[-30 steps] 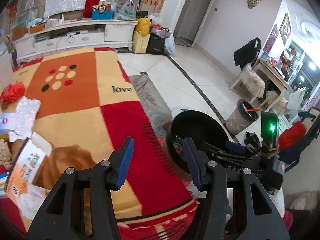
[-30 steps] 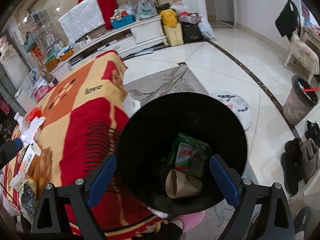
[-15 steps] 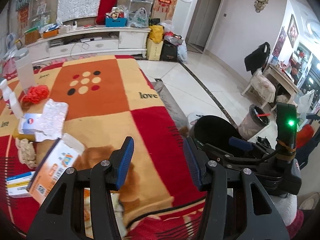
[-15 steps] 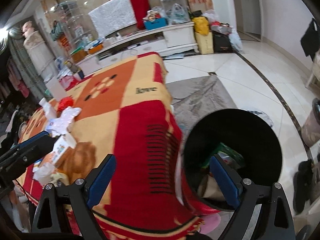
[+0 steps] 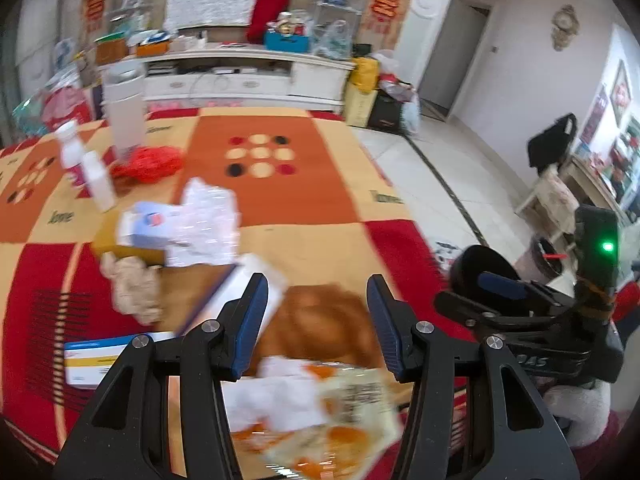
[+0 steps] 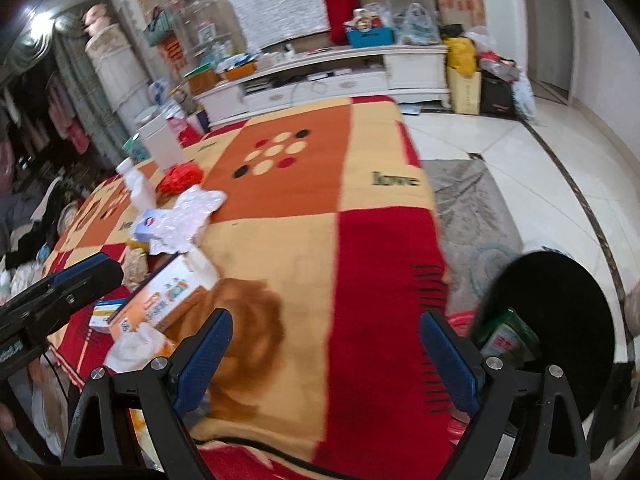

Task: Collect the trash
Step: 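Move both tools back to the table toward the crumpled beige cloth, then grasp the crumpled beige cloth with the left tool while the right grasps the clear plastic bag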

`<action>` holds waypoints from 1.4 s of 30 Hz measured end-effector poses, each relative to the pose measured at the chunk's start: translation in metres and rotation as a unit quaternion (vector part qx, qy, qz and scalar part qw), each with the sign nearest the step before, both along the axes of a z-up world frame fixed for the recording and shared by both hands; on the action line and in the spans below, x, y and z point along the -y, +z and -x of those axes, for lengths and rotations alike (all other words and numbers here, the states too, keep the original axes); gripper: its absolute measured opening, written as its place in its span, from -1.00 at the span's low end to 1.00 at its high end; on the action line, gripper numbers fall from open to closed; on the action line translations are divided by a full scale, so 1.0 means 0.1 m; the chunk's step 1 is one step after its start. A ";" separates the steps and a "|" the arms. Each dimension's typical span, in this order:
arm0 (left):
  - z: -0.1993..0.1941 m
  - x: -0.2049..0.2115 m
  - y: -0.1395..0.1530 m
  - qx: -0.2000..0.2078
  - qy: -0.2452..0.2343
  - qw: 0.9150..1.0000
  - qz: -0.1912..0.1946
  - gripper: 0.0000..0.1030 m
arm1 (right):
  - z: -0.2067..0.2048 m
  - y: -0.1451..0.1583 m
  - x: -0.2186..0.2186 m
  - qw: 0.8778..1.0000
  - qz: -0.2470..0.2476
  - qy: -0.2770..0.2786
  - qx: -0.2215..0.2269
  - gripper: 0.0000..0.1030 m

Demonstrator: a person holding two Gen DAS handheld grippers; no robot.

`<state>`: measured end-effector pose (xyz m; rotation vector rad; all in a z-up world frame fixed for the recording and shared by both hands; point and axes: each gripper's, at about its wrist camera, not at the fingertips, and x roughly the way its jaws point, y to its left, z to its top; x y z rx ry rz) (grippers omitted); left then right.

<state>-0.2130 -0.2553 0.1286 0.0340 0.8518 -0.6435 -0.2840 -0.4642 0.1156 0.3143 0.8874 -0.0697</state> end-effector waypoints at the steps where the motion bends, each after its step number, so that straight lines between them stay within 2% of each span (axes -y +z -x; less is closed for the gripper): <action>1: -0.05 -0.08 -0.02 -0.002 0.006 1.000 -0.001 -0.03 | -0.03 0.00 -0.04 1.000 -0.005 0.008 0.001 0.81; 5: -0.24 -0.44 -0.11 -0.012 0.037 0.999 -0.011 -0.03 | -0.18 -0.03 -0.25 0.999 -0.019 0.043 -0.002 0.81; 14: -0.63 -1.06 -0.47 -0.051 0.102 0.993 -0.033 -0.03 | -0.44 -0.12 -0.70 0.995 -0.006 0.092 -0.020 0.81; 20: -0.91 -1.12 -0.69 -0.081 0.124 0.988 -0.042 -0.03 | -0.48 -0.14 -0.80 0.994 -0.019 0.101 -0.028 0.81; 26: -1.09 -1.02 -0.82 -0.102 0.130 0.986 -0.025 -0.03 | -0.59 -0.13 -0.77 0.995 -0.033 0.091 -0.032 0.81; 31: -1.17 -0.93 -0.86 -0.108 0.122 0.987 -0.009 -0.05 | -0.95 -0.12 -0.74 0.991 -0.084 0.088 -0.050 0.81; 32: -1.19 -0.92 -0.88 -0.114 0.119 0.986 -0.005 -0.15 | -1.02 -0.13 -0.76 0.991 -0.090 0.088 -0.055 0.81; 34: -1.21 -0.92 -0.89 -0.117 0.117 0.986 -0.002 -0.22 | -1.21 -0.12 -0.82 0.989 -0.103 0.092 -0.056 0.81; 37: -1.21 -0.97 -0.86 -0.117 0.112 0.987 0.008 -0.35 | -1.51 -0.14 -0.95 0.988 -0.101 0.100 -0.066 0.81; 42: -1.16 -1.12 -0.73 -0.107 0.109 0.988 0.018 -0.40 | -1.93 -0.31 -1.13 0.984 -0.115 0.102 -0.088 0.81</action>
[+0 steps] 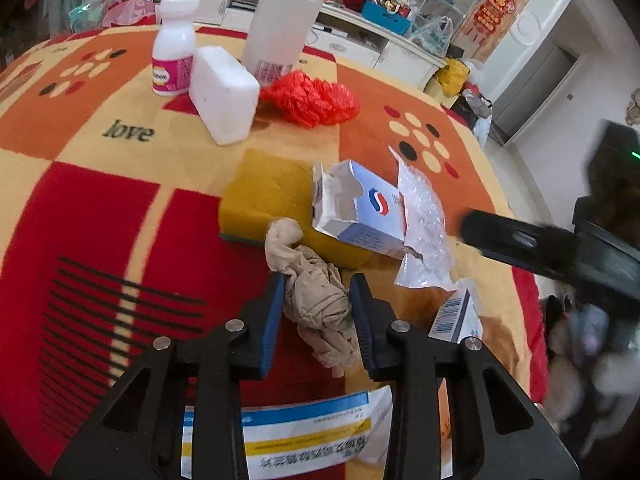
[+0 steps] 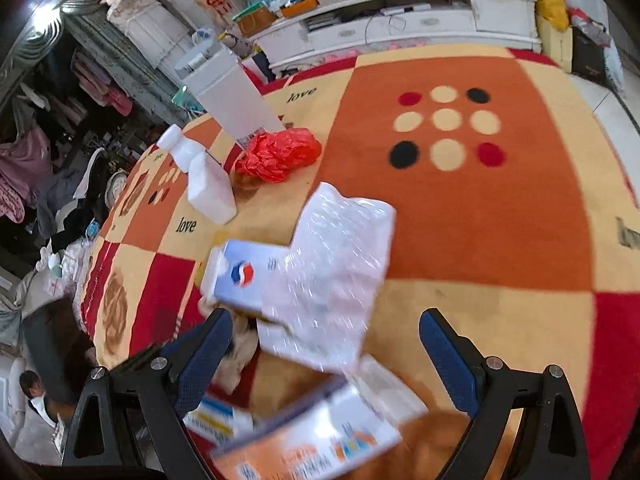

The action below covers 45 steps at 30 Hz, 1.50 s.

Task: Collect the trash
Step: 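Grasp the crumpled beige cloth with the left tool while the right grasps the clear plastic bag, then carry the cloth and plastic bag in both tools over the black trash bin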

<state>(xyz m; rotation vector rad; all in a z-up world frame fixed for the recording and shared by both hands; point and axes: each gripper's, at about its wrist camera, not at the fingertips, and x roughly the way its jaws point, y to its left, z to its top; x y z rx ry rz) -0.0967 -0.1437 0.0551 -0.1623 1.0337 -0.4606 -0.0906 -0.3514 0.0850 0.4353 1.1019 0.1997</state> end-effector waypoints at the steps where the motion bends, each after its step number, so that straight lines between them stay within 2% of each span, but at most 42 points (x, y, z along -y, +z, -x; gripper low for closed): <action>1: 0.01 -0.02 0.03 0.003 0.000 1.000 0.000 -0.40 | -0.05 -0.04 -0.01 1.000 -0.001 -0.002 -0.005 0.81; 8: 0.01 -0.14 0.12 0.016 -0.003 1.000 0.004 -0.40 | -0.30 -0.31 -0.05 0.999 -0.032 -0.008 -0.033 0.80; 9: 0.01 -0.14 0.13 0.019 -0.003 1.000 0.004 -0.40 | -0.29 -0.31 -0.05 0.999 -0.030 -0.007 -0.025 0.74; 11: 0.04 -0.16 0.15 0.024 -0.003 1.000 0.006 -0.40 | -0.25 -0.26 -0.03 1.000 -0.029 -0.002 -0.008 0.36; 16: 0.08 -0.14 0.27 0.032 -0.002 0.999 0.018 -0.49 | -0.15 -0.15 0.06 1.000 -0.004 0.011 0.012 0.11; 19: 0.11 -0.12 0.34 0.038 -0.003 0.999 0.025 -0.49 | -0.06 -0.08 0.09 1.000 0.005 0.013 0.028 0.03; 31: 0.40 0.05 0.68 0.066 -0.032 0.997 0.038 -0.51 | 0.49 0.35 0.27 0.996 0.023 0.021 0.082 -0.01; 37: 0.59 0.35 0.81 0.076 -0.067 0.994 0.043 -0.51 | 0.86 0.44 0.44 0.995 0.036 0.007 0.093 -0.01; 45: 0.85 0.91 0.92 0.080 -0.124 0.988 0.050 -0.51 | 1.30 0.39 0.77 0.994 0.056 -0.027 0.086 -0.01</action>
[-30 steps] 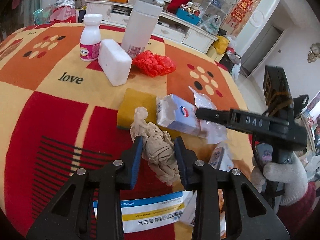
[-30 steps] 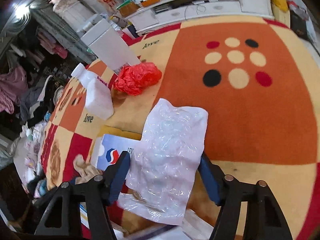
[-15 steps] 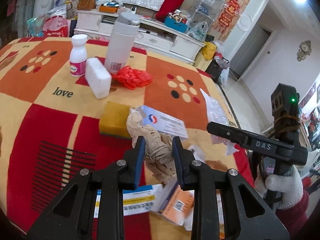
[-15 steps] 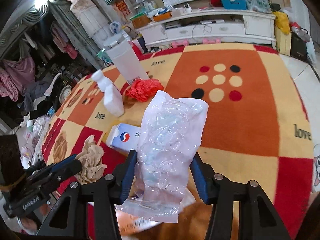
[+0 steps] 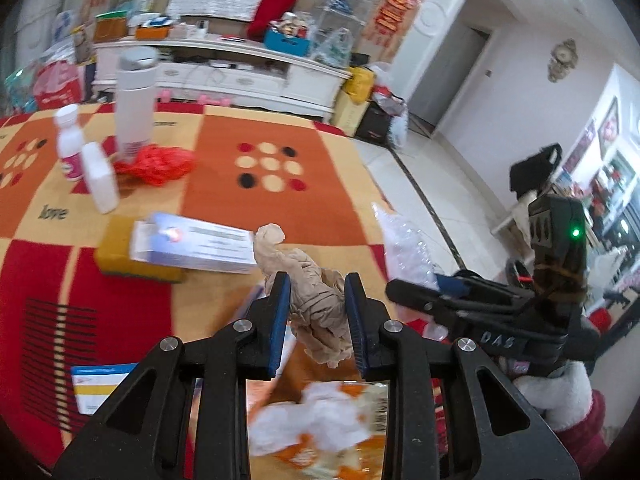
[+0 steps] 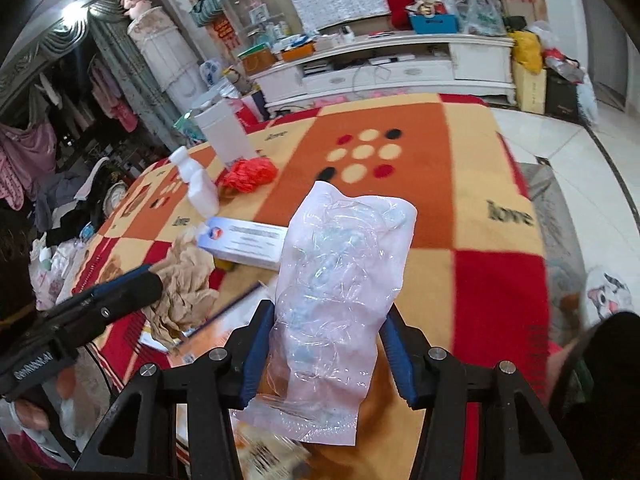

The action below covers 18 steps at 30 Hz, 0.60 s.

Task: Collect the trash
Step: 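Carry the cloth and plastic bag in both tools over the black trash bin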

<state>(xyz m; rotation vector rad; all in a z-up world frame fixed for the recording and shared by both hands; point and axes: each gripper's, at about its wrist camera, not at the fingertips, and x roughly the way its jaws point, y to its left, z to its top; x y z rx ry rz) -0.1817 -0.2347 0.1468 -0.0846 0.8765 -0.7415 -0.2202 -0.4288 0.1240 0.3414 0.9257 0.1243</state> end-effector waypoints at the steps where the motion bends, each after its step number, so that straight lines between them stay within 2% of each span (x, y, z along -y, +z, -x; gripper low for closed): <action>1: 0.02 0.06 0.01 0.000 -0.005 1.000 0.000 -0.51 | 0.04 -0.01 0.05 1.000 0.002 -0.006 -0.002 -0.01; 18: 0.44 1.16 0.00 -0.008 -0.098 0.995 -0.013 -0.51 | 0.80 -0.14 0.87 0.995 0.031 -0.096 -0.015 -0.01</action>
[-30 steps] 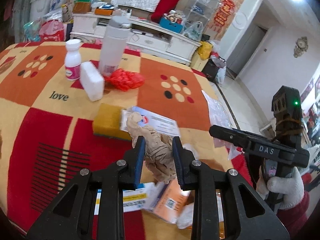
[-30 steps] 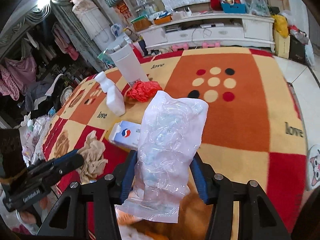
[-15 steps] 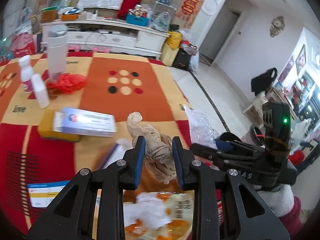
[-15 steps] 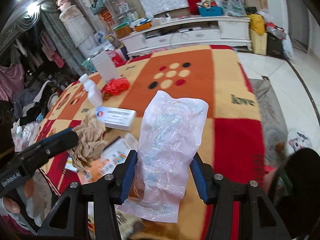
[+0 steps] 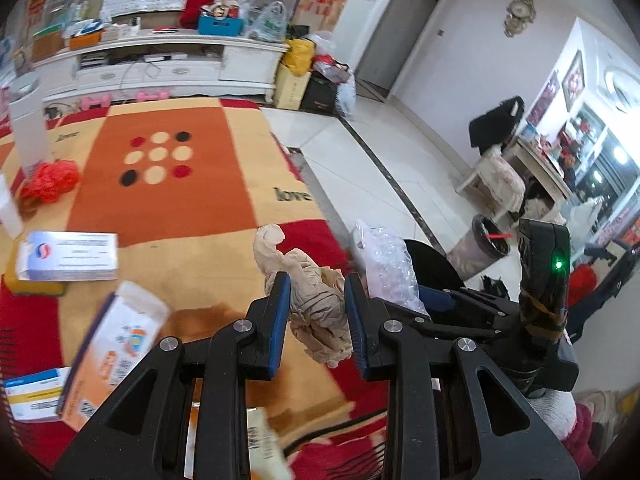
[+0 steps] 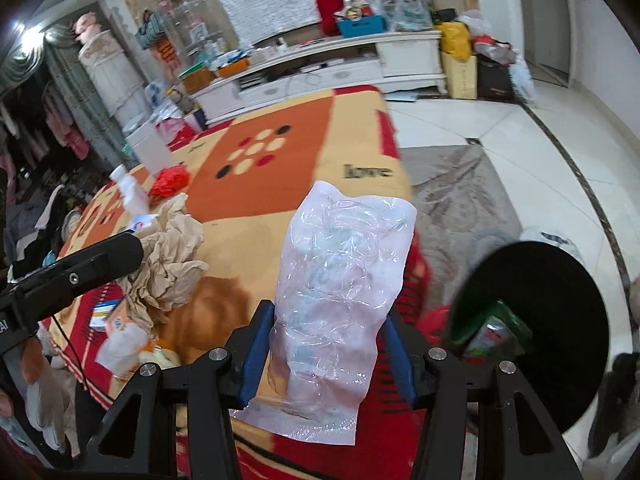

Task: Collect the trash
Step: 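Carry the cloth and plastic bag in both tools over the black trash bin, then open the left tool to drop the cloth while the right drops the plastic bag into the bin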

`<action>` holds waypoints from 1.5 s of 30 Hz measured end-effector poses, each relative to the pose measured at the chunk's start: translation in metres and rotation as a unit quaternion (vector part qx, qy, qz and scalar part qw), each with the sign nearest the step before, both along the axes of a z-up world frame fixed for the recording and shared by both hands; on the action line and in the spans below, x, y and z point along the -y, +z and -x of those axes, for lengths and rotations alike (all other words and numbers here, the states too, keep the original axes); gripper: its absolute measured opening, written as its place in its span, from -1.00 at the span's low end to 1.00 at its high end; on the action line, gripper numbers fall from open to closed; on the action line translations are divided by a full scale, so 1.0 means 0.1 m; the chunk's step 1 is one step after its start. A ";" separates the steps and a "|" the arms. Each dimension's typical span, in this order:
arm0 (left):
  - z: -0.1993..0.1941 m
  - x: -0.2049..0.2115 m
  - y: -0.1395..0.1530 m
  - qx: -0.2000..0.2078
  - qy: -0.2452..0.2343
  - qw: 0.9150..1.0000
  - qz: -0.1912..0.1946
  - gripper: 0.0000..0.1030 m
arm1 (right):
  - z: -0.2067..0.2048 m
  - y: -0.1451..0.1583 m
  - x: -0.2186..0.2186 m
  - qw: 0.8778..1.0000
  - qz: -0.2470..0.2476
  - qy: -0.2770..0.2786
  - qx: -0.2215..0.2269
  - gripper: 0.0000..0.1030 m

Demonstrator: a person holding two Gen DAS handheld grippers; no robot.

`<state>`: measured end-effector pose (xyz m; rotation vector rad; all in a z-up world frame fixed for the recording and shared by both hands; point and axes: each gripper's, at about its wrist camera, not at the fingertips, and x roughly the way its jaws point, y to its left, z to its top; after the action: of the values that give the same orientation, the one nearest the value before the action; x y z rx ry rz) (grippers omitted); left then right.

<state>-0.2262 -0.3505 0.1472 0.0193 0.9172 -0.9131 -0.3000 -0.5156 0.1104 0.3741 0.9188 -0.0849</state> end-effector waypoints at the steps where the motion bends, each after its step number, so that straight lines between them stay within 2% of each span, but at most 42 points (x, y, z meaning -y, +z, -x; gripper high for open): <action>1: 0.02 0.06 -0.01 -0.001 -0.005 1.000 -0.002 -0.51 | 0.05 -0.02 0.08 1.000 0.000 -0.008 -0.002 -0.01; 10: 0.24 0.63 -0.18 -0.005 -0.039 0.999 -0.028 -0.51 | 0.41 -0.12 0.55 0.998 0.012 -0.064 -0.017 -0.01; 22: 0.50 1.14 -0.46 0.000 -0.069 0.995 -0.076 -0.51 | 0.82 -0.24 1.01 0.992 0.014 -0.118 -0.031 0.00; 33: 0.53 1.37 -0.57 -0.003 -0.073 0.994 -0.078 -0.51 | 0.97 -0.35 1.24 0.988 0.019 -0.149 -0.047 0.00; 35: 0.49 1.38 -0.58 -0.012 -0.073 0.995 -0.069 -0.48 | 0.98 -0.39 1.29 0.986 0.018 -0.155 -0.050 0.24; 37: 0.45 1.39 -0.60 -0.022 -0.077 0.995 -0.056 -0.39 | 1.00 -0.41 1.35 0.984 0.014 -0.169 -0.047 0.35; 38: 0.44 1.38 -0.60 -0.026 -0.079 0.995 -0.052 -0.23 | 1.01 -0.41 1.38 0.984 0.011 -0.172 -0.045 0.36; 40: 0.41 1.37 -0.61 -0.032 -0.078 0.995 -0.043 -0.09 | 1.03 -0.43 1.41 0.983 0.007 -0.179 -0.044 0.38; 45: 0.39 1.36 -0.61 -0.043 -0.078 0.996 -0.032 -0.09 | 1.05 -0.45 1.40 0.983 0.008 -0.177 -0.047 0.46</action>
<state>-0.2654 -0.4866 0.0864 0.1080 1.0351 -1.0354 -0.4050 -0.6559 0.0659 0.5194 0.9359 -0.4383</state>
